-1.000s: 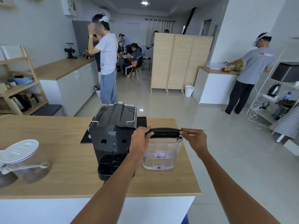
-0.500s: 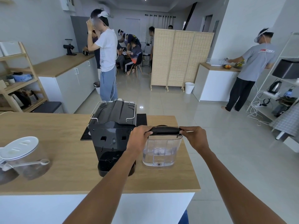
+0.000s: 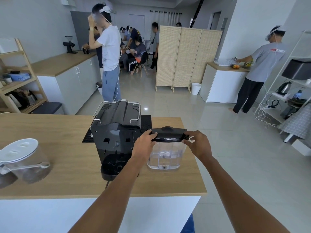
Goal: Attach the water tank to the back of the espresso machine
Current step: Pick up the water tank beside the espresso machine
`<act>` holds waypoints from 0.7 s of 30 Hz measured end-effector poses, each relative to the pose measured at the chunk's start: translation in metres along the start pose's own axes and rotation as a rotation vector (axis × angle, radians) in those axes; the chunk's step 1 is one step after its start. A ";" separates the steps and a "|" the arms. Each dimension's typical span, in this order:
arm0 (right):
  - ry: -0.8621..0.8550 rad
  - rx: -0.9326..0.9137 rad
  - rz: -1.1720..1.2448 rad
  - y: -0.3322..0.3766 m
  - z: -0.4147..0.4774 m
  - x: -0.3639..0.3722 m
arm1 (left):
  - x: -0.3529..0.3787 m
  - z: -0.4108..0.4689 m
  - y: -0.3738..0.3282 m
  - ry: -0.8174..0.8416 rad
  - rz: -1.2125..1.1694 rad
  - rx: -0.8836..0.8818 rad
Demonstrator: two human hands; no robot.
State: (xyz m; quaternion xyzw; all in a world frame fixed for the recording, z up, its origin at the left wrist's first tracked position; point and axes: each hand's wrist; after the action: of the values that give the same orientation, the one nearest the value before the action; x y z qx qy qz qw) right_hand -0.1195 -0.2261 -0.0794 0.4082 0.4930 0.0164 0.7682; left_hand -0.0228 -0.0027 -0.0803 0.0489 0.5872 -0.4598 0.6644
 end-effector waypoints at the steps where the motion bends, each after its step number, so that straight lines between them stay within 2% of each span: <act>1: 0.001 0.000 0.003 0.000 0.000 -0.001 | 0.000 0.000 0.001 -0.014 -0.031 -0.015; 6: 0.053 0.029 0.075 -0.004 0.000 -0.003 | 0.010 -0.005 -0.001 -0.014 -0.304 -0.148; 9: 0.151 0.143 0.205 -0.006 -0.009 0.004 | 0.020 -0.005 -0.003 0.016 -0.453 -0.288; 12: 0.236 0.199 0.309 -0.003 -0.020 0.018 | 0.023 -0.002 -0.011 -0.008 -0.542 -0.336; 14: 0.203 0.174 0.304 -0.002 -0.025 0.028 | 0.025 -0.001 -0.010 -0.025 -0.548 -0.320; 17: 0.104 0.031 0.173 -0.006 -0.027 0.041 | 0.029 -0.003 -0.002 -0.016 -0.494 -0.207; 21: 0.101 -0.096 0.120 -0.018 -0.020 0.049 | 0.034 -0.008 0.008 -0.010 -0.389 -0.067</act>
State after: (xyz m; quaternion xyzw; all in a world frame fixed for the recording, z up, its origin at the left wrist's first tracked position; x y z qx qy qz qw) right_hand -0.1171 -0.2050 -0.1310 0.3982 0.5042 0.1066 0.7589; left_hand -0.0275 -0.0120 -0.1144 -0.0898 0.5971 -0.5601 0.5672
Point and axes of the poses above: each hand's wrist, its own z-axis towards the middle knuckle, its own x-axis out of the palm, y = z × x, and after that the axes turned 8 degrees about x, right-handed
